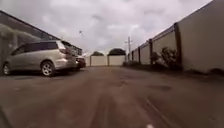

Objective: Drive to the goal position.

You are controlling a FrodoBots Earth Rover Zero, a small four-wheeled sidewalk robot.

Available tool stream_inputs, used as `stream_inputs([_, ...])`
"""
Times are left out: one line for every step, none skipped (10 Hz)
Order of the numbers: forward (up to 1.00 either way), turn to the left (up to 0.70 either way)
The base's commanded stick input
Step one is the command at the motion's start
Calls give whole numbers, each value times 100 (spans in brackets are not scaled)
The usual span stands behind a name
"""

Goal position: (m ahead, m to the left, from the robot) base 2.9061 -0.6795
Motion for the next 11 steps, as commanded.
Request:
stream_inputs([60, 0])
stream_inputs([60, 0])
stream_inputs([60, 0])
stream_inputs([60, 0])
stream_inputs([60, 0])
stream_inputs([60, 9])
stream_inputs([60, 15])
stream_inputs([60, 15])
stream_inputs([60, 15])
stream_inputs([60, 15])
stream_inputs([60, 11])
